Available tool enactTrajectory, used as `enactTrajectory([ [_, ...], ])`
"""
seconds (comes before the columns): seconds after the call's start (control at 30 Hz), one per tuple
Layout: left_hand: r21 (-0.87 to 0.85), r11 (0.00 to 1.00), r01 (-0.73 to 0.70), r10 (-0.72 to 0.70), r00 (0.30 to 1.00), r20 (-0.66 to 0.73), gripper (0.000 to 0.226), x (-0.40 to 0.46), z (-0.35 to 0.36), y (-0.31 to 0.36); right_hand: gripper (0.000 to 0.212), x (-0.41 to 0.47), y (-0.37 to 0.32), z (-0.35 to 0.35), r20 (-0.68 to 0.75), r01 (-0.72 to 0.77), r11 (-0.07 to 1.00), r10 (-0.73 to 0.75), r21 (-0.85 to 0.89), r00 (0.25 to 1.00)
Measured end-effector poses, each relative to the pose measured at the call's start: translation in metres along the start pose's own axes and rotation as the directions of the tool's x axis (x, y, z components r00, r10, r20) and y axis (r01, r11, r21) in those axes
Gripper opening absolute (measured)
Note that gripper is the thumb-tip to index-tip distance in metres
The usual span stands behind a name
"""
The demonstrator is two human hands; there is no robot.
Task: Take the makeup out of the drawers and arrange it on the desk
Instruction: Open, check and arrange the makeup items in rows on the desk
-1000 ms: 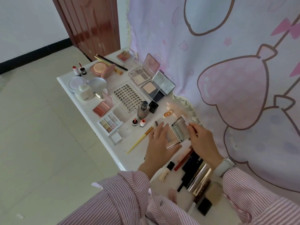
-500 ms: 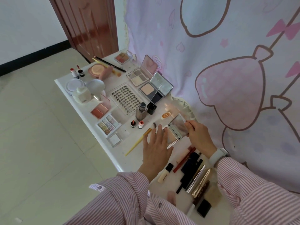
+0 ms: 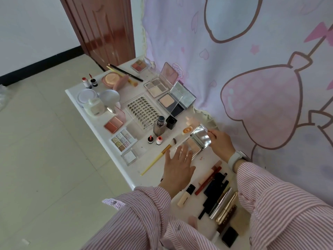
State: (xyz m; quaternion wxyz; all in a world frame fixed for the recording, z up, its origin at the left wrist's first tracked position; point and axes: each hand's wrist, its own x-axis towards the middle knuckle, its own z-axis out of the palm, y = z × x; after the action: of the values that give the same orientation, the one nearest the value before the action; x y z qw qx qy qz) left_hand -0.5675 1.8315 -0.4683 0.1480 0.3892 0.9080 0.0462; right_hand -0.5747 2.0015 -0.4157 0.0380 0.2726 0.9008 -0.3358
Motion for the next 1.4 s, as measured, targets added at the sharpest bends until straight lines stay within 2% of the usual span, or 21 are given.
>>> enactTrajectory([
  [0.13, 0.005, 1.000, 0.003, -0.003, 1.000, -0.019, 0.060, 0.001, 0.000, 0.001, 0.025, -0.001, -0.001, 0.001, -0.006, -0.028, 1.000, 0.028, -0.014, 1.000],
  [0.23, 0.020, 1.000, 0.009, -0.007, 0.996, -0.089, 0.053, 0.001, -0.005, -0.001, 0.019, -0.012, -0.002, 0.001, -0.043, -0.010, 0.999, 0.012, 0.036, 0.999],
  [0.37, -0.157, 0.987, 0.025, -0.079, 0.935, -0.345, 0.029, -0.017, -0.014, -0.011, 0.035, -0.050, -0.003, 0.006, -0.177, -0.037, 0.990, 0.061, 0.135, 0.982],
  [0.47, -0.312, 0.947, 0.081, -0.201, 0.905, -0.374, 0.033, -0.045, -0.014, -0.023, 0.031, -0.086, 0.002, 0.026, -0.221, 0.026, 0.997, -0.008, 0.079, 0.975],
  [0.53, -0.378, 0.920, 0.103, -0.255, 0.889, -0.380, 0.035, -0.065, -0.012, -0.031, 0.027, -0.105, 0.002, 0.043, -0.169, 0.151, 0.988, -0.150, -0.006, 0.974],
  [0.6, -0.410, 0.899, 0.152, -0.316, 0.875, -0.368, 0.036, -0.083, -0.005, -0.040, 0.030, -0.117, 0.000, 0.061, -0.063, 0.329, 0.924, -0.346, -0.194, 0.936],
  [0.63, -0.427, 0.886, 0.182, -0.347, 0.871, -0.347, 0.035, -0.091, -0.002, -0.043, 0.035, -0.119, -0.004, 0.067, 0.014, 0.381, 0.882, -0.393, -0.278, 0.919],
  [0.7, -0.460, 0.854, 0.243, -0.407, 0.862, -0.301, 0.027, -0.105, 0.006, -0.047, 0.050, -0.121, -0.011, 0.078, 0.196, 0.391, 0.825, -0.339, -0.408, 0.920],
  [0.77, -0.501, 0.816, 0.288, -0.456, 0.854, -0.252, 0.023, -0.114, 0.009, -0.048, 0.064, -0.118, -0.017, 0.083, 0.342, 0.364, 0.804, -0.214, -0.470, 0.915],
  [0.87, -0.593, 0.760, 0.266, -0.469, 0.856, -0.217, 0.024, -0.117, 0.006, -0.048, 0.069, -0.114, -0.024, 0.089, 0.373, 0.392, 0.725, -0.199, -0.567, 0.906],
  [0.93, -0.720, 0.641, 0.266, -0.510, 0.849, -0.141, 0.025, -0.116, -0.004, -0.044, 0.071, -0.112, -0.026, 0.091, 0.371, 0.400, 0.712, -0.208, -0.576, 0.905],
  [1.0, -0.855, 0.415, 0.310, -0.570, 0.821, 0.020, 0.026, -0.114, -0.014, -0.042, 0.074, -0.112, -0.032, 0.089, 0.357, 0.356, 0.834, -0.208, -0.421, 0.910],
  [1.07, -0.931, 0.179, 0.318, -0.569, 0.805, 0.166, 0.025, -0.112, -0.022, -0.042, 0.070, -0.114, -0.044, 0.083, 0.325, 0.145, 0.989, -0.137, 0.000, 0.936],
  [1.1, -0.950, 0.061, 0.307, -0.554, 0.802, 0.224, 0.023, -0.111, -0.025, -0.043, 0.061, -0.115, -0.050, 0.080, 0.326, -0.003, 0.965, -0.085, 0.263, 0.942],
  [1.13, -0.951, -0.055, 0.305, -0.530, 0.798, 0.287, 0.022, -0.110, -0.028, -0.044, 0.049, -0.117, -0.055, 0.075, 0.354, -0.163, 0.856, -0.025, 0.491, 0.935],
  [1.17, -0.937, -0.158, 0.312, -0.500, 0.793, 0.349, 0.023, -0.109, -0.030, -0.045, 0.038, -0.117, -0.058, 0.070, 0.414, -0.323, 0.696, 0.040, 0.642, 0.909],
  [1.23, -0.894, -0.297, 0.335, -0.445, 0.780, 0.440, 0.025, -0.107, -0.032, -0.046, 0.027, -0.117, -0.063, 0.062, 0.556, -0.546, 0.347, 0.079, 0.763, 0.827],
  [1.27, -0.882, -0.325, 0.341, -0.428, 0.779, 0.459, 0.026, -0.105, -0.033, -0.046, 0.026, -0.118, -0.063, 0.059, 0.590, -0.588, 0.244, 0.073, 0.771, 0.804],
  [1.3, -0.880, -0.328, 0.344, -0.419, 0.782, 0.462, 0.025, -0.104, -0.034, -0.045, 0.025, -0.119, -0.064, 0.057, 0.603, -0.602, 0.206, 0.066, 0.771, 0.795],
  [1.33, -0.883, -0.315, 0.348, -0.416, 0.786, 0.458, 0.025, -0.103, -0.034, -0.043, 0.023, -0.120, -0.065, 0.057, 0.603, -0.601, 0.217, 0.064, 0.769, 0.795],
  [1.4, -0.887, -0.293, 0.356, -0.424, 0.784, 0.454, 0.022, -0.101, -0.035, -0.039, 0.022, -0.124, -0.067, 0.060, 0.586, -0.577, 0.287, 0.062, 0.765, 0.808],
])
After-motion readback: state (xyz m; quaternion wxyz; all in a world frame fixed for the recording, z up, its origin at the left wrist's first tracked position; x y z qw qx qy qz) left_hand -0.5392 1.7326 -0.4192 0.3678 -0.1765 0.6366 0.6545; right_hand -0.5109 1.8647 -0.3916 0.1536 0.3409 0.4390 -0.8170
